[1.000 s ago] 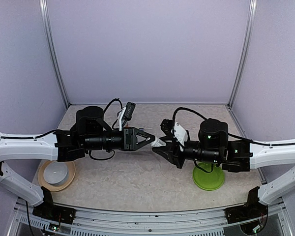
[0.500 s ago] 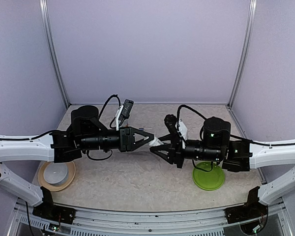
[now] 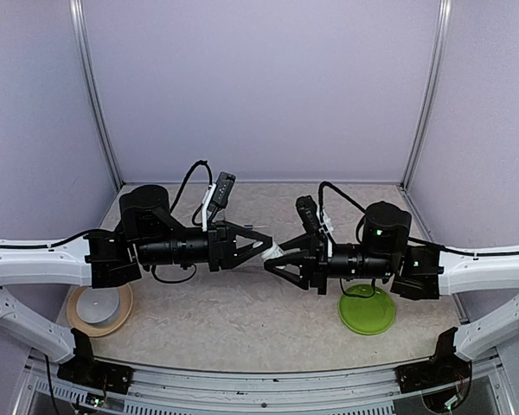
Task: Sort the pills into containers
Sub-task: Screw the lid of the pill bottle onto the pill bottle.
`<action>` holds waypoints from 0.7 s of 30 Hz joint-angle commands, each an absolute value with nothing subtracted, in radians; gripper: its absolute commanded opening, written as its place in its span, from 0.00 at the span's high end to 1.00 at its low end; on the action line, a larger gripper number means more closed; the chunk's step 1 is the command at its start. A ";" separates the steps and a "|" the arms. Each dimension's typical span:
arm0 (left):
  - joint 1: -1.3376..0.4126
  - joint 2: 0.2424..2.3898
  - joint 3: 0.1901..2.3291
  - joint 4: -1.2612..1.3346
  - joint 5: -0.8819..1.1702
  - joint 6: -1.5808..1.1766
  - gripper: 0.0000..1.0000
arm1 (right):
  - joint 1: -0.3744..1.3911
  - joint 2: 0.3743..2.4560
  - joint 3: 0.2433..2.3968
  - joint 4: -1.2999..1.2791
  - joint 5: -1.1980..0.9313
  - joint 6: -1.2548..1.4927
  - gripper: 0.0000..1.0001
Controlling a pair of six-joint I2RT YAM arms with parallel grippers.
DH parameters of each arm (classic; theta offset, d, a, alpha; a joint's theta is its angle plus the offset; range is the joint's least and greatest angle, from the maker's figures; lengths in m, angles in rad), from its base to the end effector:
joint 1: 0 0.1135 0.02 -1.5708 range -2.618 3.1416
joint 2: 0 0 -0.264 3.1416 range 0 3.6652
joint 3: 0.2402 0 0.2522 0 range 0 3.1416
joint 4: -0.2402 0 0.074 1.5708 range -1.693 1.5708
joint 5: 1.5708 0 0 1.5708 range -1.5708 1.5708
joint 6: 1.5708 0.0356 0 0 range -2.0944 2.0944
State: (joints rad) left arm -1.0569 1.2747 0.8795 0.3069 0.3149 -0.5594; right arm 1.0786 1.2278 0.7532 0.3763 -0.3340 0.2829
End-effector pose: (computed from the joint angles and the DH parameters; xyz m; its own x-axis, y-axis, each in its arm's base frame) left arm 0.1377 -0.2663 0.3176 -0.5566 -0.0404 -0.8298 0.8073 0.2092 -0.5518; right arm 0.1237 0.2555 0.2930 -0.3200 -0.0387 -0.9466 -0.9346 0.1768 0.3087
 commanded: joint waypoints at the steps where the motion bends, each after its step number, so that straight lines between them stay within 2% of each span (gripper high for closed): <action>1: -1.089 1.263 0.891 0.381 0.391 -0.503 0.70 | 1.081 1.222 0.750 0.428 -0.429 0.325 0.90; 11: -1.068 1.267 0.886 0.373 0.378 -0.532 0.53 | 1.070 1.189 0.738 0.417 -0.379 0.298 0.90; 21: -1.043 1.264 0.869 0.377 0.371 -0.557 0.55 | 1.060 1.170 0.720 0.414 -0.355 0.287 0.90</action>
